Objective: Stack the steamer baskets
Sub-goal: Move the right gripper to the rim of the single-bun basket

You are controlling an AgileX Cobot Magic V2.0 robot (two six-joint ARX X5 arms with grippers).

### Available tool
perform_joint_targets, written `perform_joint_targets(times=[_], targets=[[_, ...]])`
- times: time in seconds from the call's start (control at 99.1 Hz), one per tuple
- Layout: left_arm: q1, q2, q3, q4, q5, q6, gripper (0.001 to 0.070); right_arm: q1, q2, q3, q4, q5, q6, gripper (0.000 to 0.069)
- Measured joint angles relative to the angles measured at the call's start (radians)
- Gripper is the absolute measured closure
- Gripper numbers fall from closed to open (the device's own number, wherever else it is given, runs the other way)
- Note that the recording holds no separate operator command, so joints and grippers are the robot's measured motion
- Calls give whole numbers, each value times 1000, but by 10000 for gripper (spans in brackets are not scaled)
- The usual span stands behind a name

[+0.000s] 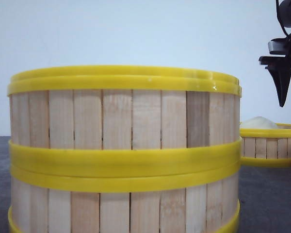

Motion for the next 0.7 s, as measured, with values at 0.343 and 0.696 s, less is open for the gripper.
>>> perform_joint_targets(times=[0.343, 0.696], targets=[[0, -3, 0, -56, 0, 0, 164, -36, 130, 0, 8, 8, 0, 379], [0, -3, 0, -54, 0, 0, 164, -40, 142, 0, 39, 16, 0, 600]])
